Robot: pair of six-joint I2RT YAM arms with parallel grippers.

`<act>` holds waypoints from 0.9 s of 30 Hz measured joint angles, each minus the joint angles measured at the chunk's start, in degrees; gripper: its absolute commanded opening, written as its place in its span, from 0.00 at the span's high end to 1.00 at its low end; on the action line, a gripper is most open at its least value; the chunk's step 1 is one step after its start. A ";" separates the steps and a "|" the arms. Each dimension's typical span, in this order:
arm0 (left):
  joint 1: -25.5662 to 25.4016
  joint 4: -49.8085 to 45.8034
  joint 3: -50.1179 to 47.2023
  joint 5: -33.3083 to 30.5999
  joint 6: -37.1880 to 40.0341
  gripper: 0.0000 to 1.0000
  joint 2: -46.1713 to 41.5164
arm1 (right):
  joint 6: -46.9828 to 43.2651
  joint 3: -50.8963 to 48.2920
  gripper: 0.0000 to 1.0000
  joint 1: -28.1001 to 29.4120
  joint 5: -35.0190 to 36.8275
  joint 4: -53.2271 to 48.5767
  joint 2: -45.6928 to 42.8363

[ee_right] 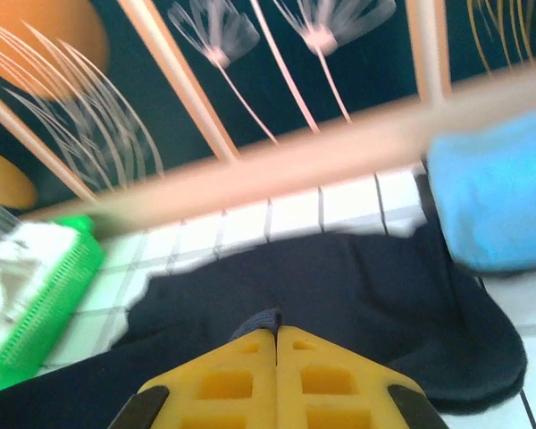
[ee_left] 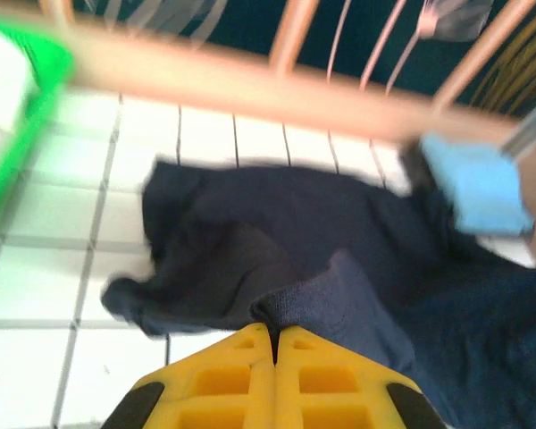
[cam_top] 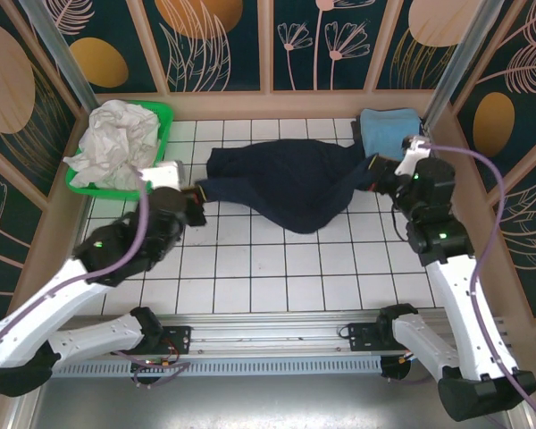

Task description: Fold and stack the t-shirts

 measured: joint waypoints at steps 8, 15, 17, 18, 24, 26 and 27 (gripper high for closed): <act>0.00 4.92 27.80 -8.66 18.23 1.00 1.07 | -0.81 24.37 1.00 1.62 -0.57 -0.57 2.03; 0.00 13.35 41.72 -12.85 31.54 1.00 6.75 | -2.14 33.90 1.00 1.62 1.46 -0.20 4.48; 0.00 16.90 41.77 -16.22 36.50 1.00 9.03 | -2.60 34.56 1.00 1.62 3.34 -0.17 6.69; 0.00 18.36 41.77 -17.57 38.49 1.00 10.16 | -2.99 34.67 1.00 1.62 4.39 -0.20 7.98; 2.12 28.37 36.09 -22.56 48.04 1.00 17.31 | -3.39 31.32 1.00 1.84 9.31 0.15 19.69; 5.51 28.33 32.48 -21.22 47.12 1.00 18.88 | -3.39 27.32 1.00 2.43 10.25 0.31 22.47; 8.02 28.39 29.83 -20.06 45.92 1.00 19.74 | -3.39 24.98 1.00 3.02 10.88 0.39 23.65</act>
